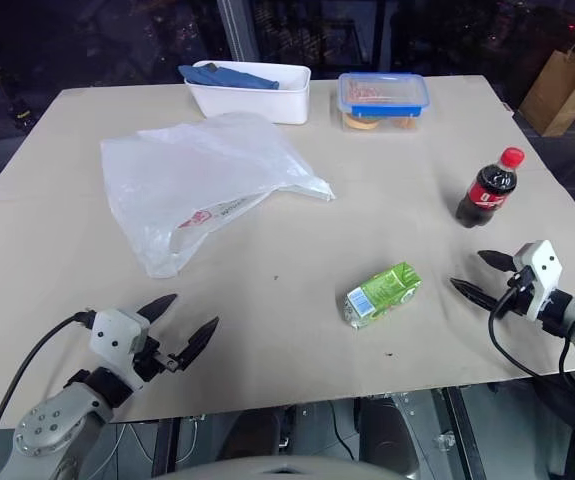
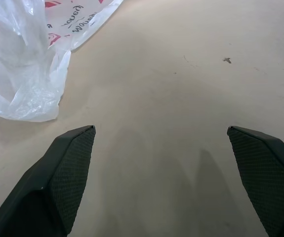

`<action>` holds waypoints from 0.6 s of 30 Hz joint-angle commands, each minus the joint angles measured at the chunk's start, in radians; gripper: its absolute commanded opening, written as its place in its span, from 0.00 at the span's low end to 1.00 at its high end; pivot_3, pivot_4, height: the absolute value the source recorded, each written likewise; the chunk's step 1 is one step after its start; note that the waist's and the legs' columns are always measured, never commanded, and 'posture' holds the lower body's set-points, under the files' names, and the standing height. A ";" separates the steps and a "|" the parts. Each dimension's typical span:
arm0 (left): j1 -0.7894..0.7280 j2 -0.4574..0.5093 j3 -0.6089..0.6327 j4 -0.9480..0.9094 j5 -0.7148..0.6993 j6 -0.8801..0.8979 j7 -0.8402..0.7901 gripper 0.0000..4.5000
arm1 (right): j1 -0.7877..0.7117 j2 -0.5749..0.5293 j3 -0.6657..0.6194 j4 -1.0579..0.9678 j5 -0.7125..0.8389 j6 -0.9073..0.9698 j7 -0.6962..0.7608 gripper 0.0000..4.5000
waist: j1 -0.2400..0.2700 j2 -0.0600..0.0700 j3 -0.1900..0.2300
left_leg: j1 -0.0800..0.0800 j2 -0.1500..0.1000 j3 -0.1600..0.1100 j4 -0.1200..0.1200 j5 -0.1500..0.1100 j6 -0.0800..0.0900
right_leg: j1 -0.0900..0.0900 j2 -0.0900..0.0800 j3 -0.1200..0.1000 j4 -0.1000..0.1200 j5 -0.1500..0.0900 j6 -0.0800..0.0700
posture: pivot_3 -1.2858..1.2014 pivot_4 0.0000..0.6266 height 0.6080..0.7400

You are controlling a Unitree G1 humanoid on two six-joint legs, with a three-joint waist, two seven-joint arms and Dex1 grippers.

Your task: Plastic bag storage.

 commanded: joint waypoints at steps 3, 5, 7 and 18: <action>0.005 -0.003 -0.004 -0.041 -0.007 -0.037 -0.012 0.99 | -0.001 -0.010 -0.033 -0.040 0.031 -0.003 0.007 1.00 | 0.000 0.000 0.000 | 0.000 0.000 0.000 0.000 0.000 0.000 | 0.000 0.000 0.000 0.000 0.000 0.000 | 0.52 0.24 1.00; 0.004 -0.005 -0.005 -0.038 -0.006 -0.039 -0.010 0.99 | -0.004 -0.008 -0.031 -0.044 0.032 0.000 0.004 1.00 | 0.000 0.000 0.000 | 0.000 0.000 0.000 0.000 0.000 0.000 | 0.000 0.000 0.000 0.000 0.000 0.000 | 0.52 0.24 1.00; 0.001 -0.006 -0.004 -0.036 -0.003 -0.039 -0.009 0.99 | -0.007 -0.008 -0.029 -0.044 0.033 0.001 0.003 1.00 | 0.000 0.000 0.000 | 0.000 0.000 0.000 0.000 0.000 0.000 | 0.000 0.000 0.000 0.000 0.000 0.000 | 0.52 0.24 1.00; 0.000 -0.009 -0.006 -0.029 0.003 -0.055 -0.010 0.99 | -0.019 -0.002 -0.020 -0.044 0.033 -0.001 0.004 1.00 | 0.000 0.000 0.000 | 0.000 0.000 0.000 0.000 0.000 0.000 | 0.000 0.000 0.000 0.000 0.000 0.000 | 0.52 0.24 1.00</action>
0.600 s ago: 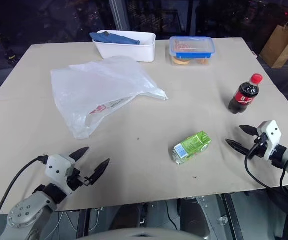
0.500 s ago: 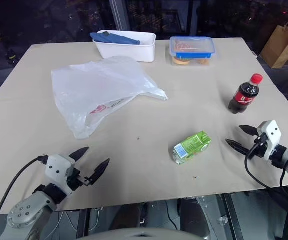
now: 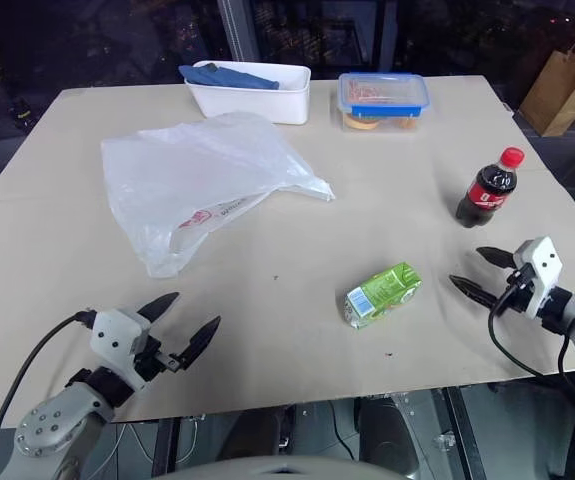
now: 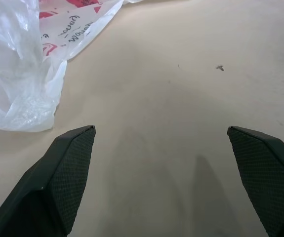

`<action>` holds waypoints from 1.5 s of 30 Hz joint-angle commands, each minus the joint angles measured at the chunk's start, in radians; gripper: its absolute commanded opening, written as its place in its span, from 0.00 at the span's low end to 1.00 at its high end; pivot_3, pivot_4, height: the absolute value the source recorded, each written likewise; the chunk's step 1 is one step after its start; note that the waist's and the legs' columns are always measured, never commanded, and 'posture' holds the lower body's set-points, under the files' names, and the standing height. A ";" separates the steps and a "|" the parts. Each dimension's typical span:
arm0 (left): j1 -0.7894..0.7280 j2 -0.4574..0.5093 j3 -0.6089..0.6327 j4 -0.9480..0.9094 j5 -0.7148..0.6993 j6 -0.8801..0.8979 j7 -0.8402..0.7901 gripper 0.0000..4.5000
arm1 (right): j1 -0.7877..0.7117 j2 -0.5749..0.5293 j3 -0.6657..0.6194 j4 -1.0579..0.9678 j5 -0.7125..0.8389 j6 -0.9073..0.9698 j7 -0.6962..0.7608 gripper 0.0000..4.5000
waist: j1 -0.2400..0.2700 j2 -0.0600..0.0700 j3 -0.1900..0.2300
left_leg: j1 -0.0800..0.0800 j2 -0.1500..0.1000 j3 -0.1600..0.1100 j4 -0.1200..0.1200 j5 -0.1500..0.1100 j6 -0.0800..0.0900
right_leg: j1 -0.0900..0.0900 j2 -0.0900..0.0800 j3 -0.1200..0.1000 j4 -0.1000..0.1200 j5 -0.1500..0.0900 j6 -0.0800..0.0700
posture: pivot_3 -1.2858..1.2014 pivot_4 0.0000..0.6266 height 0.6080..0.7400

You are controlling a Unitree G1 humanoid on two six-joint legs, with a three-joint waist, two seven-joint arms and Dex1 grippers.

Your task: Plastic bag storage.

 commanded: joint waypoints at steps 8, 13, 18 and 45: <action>0.002 -0.007 0.006 -0.036 0.001 -0.031 0.006 0.99 | -0.015 -0.001 -0.016 -0.037 0.022 -0.003 0.003 1.00 | 0.000 0.000 0.000 | 0.000 0.000 0.000 0.000 0.000 0.000 | 0.000 0.000 0.000 0.000 0.000 0.000 | 0.52 0.24 1.00; -0.024 -0.031 0.019 -0.055 0.005 -0.012 0.061 0.99 | -0.046 0.012 -0.009 -0.104 0.049 0.028 -0.007 1.00 | -0.001 0.000 0.000 | 0.000 0.000 0.000 0.000 0.000 0.000 | 0.000 0.000 0.000 0.000 0.000 0.000 | 0.52 0.24 1.00; -0.058 -0.127 -0.019 -0.155 0.117 0.058 0.253 0.99 | -0.122 0.019 0.047 -0.418 0.206 0.281 -0.051 1.00 | -0.002 0.001 0.000 | 0.000 0.000 0.000 0.001 0.000 0.000 | 0.000 0.000 0.001 0.002 0.002 0.004 | 0.52 0.24 1.00; -0.472 -0.186 -0.055 0.040 0.273 0.235 0.429 0.27 | -0.196 0.064 0.220 -0.856 0.381 0.574 -0.247 1.00 | 0.025 0.000 0.000 | -0.003 -0.001 -0.006 0.002 0.000 0.000 | 0.000 0.000 -0.005 0.002 0.003 0.004 | 0.52 0.24 1.00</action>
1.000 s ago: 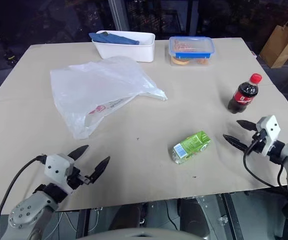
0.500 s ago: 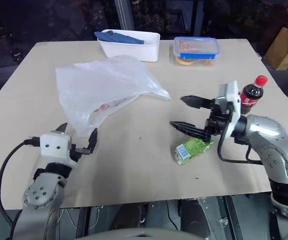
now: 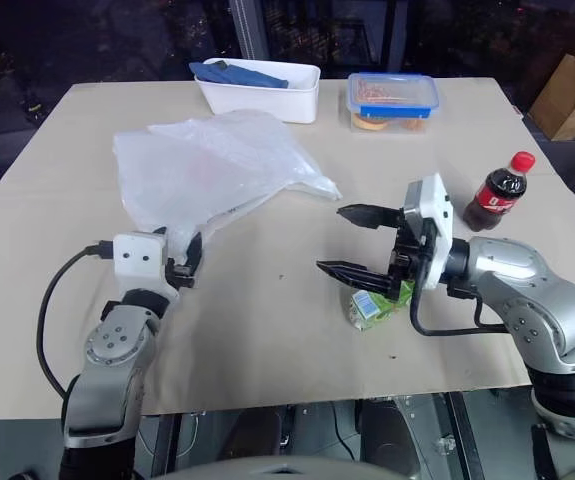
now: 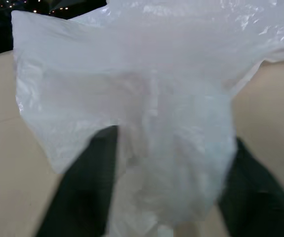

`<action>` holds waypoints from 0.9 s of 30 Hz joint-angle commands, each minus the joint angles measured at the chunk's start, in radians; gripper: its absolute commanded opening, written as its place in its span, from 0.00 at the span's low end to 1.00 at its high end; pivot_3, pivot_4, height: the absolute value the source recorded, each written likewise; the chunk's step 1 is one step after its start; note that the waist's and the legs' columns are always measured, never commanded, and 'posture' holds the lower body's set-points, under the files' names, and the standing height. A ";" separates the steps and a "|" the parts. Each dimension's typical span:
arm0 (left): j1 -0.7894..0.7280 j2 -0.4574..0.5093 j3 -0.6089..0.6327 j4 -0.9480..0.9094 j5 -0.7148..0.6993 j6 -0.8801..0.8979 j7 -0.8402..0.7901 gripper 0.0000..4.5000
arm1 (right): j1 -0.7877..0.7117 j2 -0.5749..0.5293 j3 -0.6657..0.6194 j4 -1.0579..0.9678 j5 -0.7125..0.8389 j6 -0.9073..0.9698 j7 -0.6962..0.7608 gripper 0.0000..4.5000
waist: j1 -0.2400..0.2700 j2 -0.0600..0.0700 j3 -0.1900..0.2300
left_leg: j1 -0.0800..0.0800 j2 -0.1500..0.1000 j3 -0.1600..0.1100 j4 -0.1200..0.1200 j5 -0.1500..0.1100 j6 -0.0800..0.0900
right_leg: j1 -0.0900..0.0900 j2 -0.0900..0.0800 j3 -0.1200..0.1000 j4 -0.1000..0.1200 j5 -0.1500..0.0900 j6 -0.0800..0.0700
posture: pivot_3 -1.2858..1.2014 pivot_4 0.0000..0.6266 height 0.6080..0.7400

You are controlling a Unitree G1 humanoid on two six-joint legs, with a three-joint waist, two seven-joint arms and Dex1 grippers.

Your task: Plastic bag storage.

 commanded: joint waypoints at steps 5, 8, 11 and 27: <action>-0.006 0.009 0.025 -0.025 -0.031 -0.021 -0.024 0.02 | 0.022 -0.049 -0.037 0.010 -0.077 -0.077 0.043 1.00 | 0.000 0.000 0.000 | 0.000 0.000 0.000 0.000 0.000 0.000 | 0.000 0.000 0.000 0.000 0.000 0.000 | 0.52 0.24 1.00; -0.032 0.011 0.006 -0.037 -0.075 -0.001 -0.065 0.02 | 0.029 -0.137 -0.052 0.094 -0.157 -0.140 0.124 1.00 | 0.003 0.000 0.000 | 0.000 -0.001 0.000 0.000 0.000 0.000 | 0.000 -0.001 0.000 0.000 0.000 0.000 | 0.52 0.24 1.00; -0.056 0.020 -0.022 -0.052 -0.122 0.018 -0.120 0.02 | 0.039 -0.244 -0.047 0.181 -0.231 -0.227 0.249 1.00 | 0.004 0.000 0.000 | 0.000 -0.001 0.001 0.001 0.000 0.000 | 0.000 -0.001 0.000 -0.001 0.000 0.000 | 0.52 0.24 1.00; -0.208 0.166 -0.041 -0.098 -0.389 0.157 -0.359 0.02 | -0.305 -0.236 0.351 0.635 -0.661 -0.703 0.692 1.00 | -0.010 0.001 0.001 | 0.000 0.000 0.001 0.000 0.000 0.000 | 0.000 -0.001 0.000 -0.001 0.000 0.000 | 0.52 0.24 1.00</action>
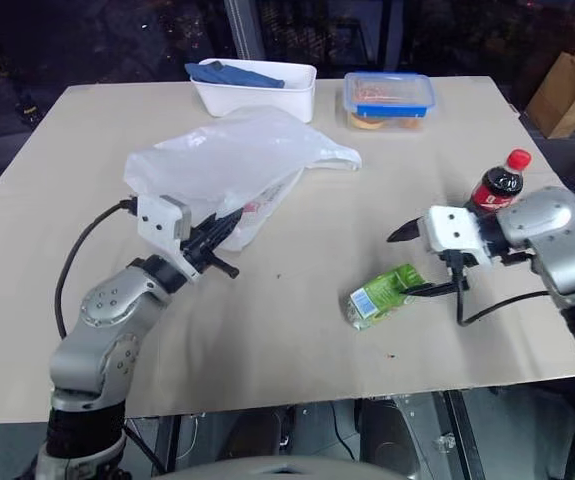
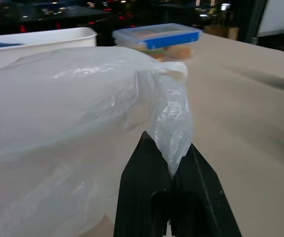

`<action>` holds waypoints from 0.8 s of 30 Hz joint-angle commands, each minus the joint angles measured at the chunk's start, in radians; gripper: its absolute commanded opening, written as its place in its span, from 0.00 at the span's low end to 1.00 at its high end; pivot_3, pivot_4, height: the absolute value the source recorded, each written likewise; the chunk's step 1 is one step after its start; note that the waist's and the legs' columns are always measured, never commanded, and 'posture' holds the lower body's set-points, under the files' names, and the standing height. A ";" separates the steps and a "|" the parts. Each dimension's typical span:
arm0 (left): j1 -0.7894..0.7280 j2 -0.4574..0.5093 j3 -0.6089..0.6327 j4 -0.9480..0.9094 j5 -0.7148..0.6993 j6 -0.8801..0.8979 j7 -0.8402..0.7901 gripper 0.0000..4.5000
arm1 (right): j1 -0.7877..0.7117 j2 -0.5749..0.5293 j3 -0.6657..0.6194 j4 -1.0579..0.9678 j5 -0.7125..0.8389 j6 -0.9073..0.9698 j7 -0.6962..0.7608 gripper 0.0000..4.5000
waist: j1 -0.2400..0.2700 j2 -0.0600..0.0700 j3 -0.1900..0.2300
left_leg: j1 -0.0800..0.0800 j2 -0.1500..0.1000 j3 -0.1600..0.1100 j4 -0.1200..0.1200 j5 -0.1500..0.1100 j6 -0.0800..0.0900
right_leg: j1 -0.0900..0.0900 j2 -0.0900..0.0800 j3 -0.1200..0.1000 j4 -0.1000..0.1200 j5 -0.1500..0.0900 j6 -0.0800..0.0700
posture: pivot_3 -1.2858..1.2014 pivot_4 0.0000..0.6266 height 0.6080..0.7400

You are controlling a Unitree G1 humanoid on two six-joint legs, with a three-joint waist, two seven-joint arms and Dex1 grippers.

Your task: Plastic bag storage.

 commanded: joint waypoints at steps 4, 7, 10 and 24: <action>-0.018 0.015 0.000 -0.083 -0.068 0.042 -0.009 0.02 | -0.016 0.001 0.082 0.025 -0.098 -0.082 0.077 1.00 | 0.010 -0.001 0.000 | 0.000 0.000 -0.001 0.000 0.000 0.000 | 0.000 -0.001 -0.001 0.000 0.000 0.000 | 0.52 0.24 1.00; -0.013 0.014 0.000 -0.088 -0.066 0.046 0.003 0.02 | -0.012 -0.012 0.078 0.008 -0.089 -0.074 0.094 1.00 | 0.013 -0.001 -0.001 | 0.000 -0.001 -0.004 0.000 0.000 0.000 | 0.002 -0.001 -0.003 -0.001 0.000 0.000 | 0.52 0.24 1.00; -0.006 0.015 0.008 -0.087 -0.070 0.047 0.008 0.02 | -0.041 0.002 0.033 -0.041 -0.009 0.041 0.078 1.00 | 0.012 -0.001 -0.001 | 0.001 -0.001 -0.004 0.000 0.000 0.000 | 0.002 -0.001 -0.003 -0.001 0.000 0.000 | 0.52 0.24 1.00; -0.014 0.018 -0.008 -0.066 -0.067 0.033 0.013 0.02 | -0.009 -0.072 0.105 -0.105 -0.028 0.080 0.040 1.00 | 0.011 0.001 0.001 | -0.001 -0.002 -0.005 -0.001 0.000 0.000 | 0.002 -0.003 -0.005 -0.002 0.000 0.000 | 0.52 0.24 1.00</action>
